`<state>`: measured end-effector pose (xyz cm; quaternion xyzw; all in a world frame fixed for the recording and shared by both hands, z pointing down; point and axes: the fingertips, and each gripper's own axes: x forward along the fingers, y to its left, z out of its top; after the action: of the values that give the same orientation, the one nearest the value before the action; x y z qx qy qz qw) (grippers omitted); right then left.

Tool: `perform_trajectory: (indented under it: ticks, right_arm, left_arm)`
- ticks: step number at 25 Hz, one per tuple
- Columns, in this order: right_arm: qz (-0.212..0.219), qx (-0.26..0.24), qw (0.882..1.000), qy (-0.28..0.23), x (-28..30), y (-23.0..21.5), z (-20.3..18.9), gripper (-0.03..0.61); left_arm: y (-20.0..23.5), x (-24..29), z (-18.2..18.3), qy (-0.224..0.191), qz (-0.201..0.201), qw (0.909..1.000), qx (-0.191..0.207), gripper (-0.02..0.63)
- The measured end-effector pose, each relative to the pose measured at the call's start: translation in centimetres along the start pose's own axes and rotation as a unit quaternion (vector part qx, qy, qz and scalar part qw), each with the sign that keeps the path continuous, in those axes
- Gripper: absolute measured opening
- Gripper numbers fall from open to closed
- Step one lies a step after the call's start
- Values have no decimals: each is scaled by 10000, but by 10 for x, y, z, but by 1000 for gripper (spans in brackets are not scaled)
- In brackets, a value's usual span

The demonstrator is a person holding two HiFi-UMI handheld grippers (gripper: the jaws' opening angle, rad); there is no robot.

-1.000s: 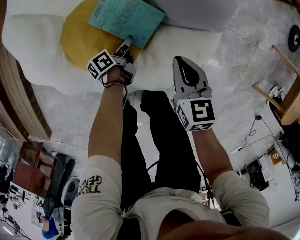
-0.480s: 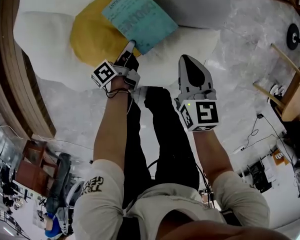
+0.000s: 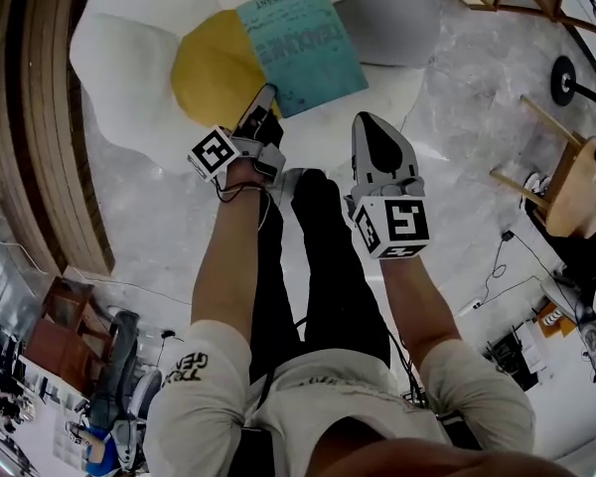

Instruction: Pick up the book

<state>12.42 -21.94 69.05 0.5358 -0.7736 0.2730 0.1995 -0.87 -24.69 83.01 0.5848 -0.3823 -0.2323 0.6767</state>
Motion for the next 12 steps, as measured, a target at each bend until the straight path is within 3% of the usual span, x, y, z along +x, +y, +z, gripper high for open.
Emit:
perform_trajectory:
  ticks: [3,12]
  right_arm:
    - [57,-70,9999,-73,-3,12,17,26]
    - [79,-185,9997,-154,-15,50,48,26]
  left_arm:
    - [-8,-7,7,-27,19,10000,77,23]
    - [-77,-35,35,-337,-619,9975,-65,20]
